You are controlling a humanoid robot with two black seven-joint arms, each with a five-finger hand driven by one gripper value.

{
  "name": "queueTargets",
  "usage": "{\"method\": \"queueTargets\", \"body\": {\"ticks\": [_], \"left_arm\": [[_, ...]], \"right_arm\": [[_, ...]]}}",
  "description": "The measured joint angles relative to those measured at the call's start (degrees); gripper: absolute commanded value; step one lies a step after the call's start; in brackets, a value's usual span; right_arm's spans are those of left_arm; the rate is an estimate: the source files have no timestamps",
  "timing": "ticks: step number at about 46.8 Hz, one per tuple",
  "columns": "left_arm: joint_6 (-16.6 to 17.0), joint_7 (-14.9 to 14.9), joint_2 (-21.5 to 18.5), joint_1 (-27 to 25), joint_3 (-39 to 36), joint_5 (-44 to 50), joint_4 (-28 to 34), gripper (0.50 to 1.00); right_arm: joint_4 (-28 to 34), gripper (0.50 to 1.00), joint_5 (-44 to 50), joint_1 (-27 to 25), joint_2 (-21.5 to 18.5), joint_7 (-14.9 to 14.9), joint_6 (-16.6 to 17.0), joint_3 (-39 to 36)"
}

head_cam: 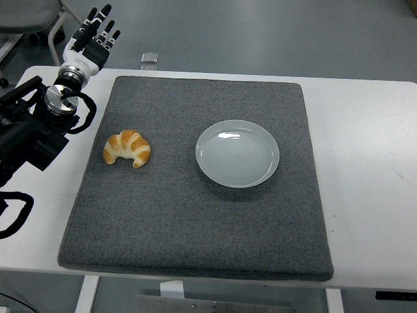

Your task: Place the bread on the plate

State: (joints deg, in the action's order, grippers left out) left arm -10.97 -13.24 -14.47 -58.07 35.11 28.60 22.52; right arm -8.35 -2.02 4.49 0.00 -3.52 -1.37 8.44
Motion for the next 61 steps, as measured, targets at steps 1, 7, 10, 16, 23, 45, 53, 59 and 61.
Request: {"method": "queueTargets", "body": {"ticks": [1,7,10,16,23,45,53,59,61], "left_arm": [[-0.37,0.02,-0.16,-0.01,-0.06,-0.26,0.03,1.000],[-4.06,0.05,-1.32,-0.13,-1.74,-4.59,0.23,1.000],[-5.13,-0.01,-1.80,-0.42,-3.38,-8.92,0.31,1.000],[-5.41,-0.94,-3.84,-0.97,-4.48,-19.58,1.26,1.000],[-5.56,-2.45,-7.56,-1.13,-4.52,-30.53,4.44,0.999],[-5.39,-4.40,-15.71,-5.02,-14.35,-44.55,15.67,0.999],[-5.14,-4.24,-17.28,-5.03,-16.07,-53.26,18.19,0.994],[-4.92,-3.97,-19.80,-4.96,-18.81,-55.09,22.57,0.984],[-4.75,-3.87,-20.57,-4.96,-19.21,-55.98,23.64,0.984]], "right_arm": [[0.00,0.930,0.00,-0.01,0.00,0.00,0.00,0.00],[0.00,0.930,0.00,-0.01,0.00,0.00,0.00,-0.01],[0.00,0.930,0.00,0.01,0.00,0.00,0.00,-0.01],[0.00,0.930,0.00,0.01,0.00,0.00,0.00,0.00],[0.00,0.930,0.00,0.01,0.00,-0.01,0.02,0.00],[0.00,0.930,0.00,0.04,0.00,0.00,-0.01,-0.01],[0.00,0.930,0.00,0.00,0.00,0.00,0.00,-0.01],[0.00,0.930,0.00,0.00,0.00,0.00,0.01,-0.01],[0.00,0.930,0.00,0.00,0.00,0.00,0.01,-0.01]]}}
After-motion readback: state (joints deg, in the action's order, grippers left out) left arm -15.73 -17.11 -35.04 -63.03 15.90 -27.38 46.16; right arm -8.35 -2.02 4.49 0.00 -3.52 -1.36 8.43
